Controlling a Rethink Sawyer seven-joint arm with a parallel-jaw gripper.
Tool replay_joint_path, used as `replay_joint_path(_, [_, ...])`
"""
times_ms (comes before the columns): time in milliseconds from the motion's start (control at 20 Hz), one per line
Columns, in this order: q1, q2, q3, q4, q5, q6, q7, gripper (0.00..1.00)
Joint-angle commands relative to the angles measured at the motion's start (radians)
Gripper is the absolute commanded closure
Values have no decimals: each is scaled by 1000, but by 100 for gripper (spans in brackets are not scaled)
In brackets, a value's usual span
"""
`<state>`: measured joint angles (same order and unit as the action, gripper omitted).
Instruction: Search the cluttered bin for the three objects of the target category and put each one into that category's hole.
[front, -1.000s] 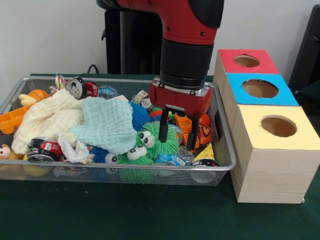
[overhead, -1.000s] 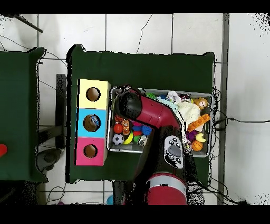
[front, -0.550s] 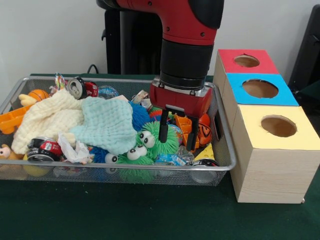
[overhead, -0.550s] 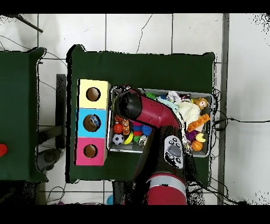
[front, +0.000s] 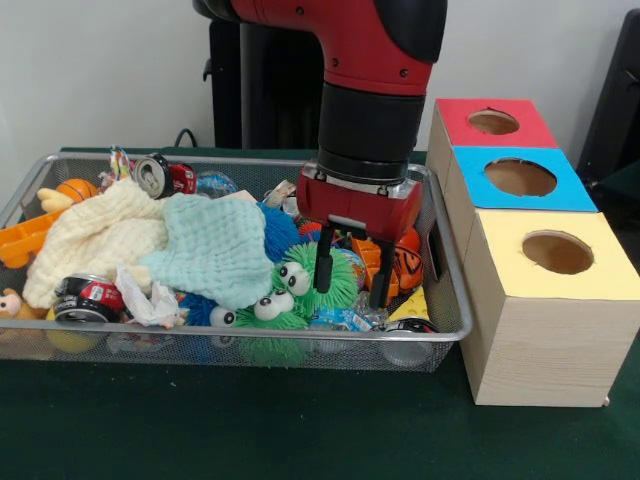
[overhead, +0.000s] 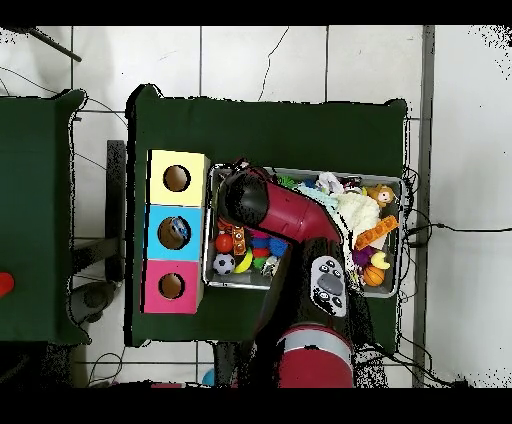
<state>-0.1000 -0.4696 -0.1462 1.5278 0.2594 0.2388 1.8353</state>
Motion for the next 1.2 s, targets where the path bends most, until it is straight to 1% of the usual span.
replay_joint_path(50, [-27, 86, 77, 35, 4, -64, 178, 0])
replay_joint_path(350, [-26, 106, 75, 22, 7, -80, 177, 0])
replay_joint_path(900, [-12, 110, 70, 36, 7, -106, 191, 0])
replay_joint_path(1200, [-11, 124, 75, 35, 4, -132, 194, 0])
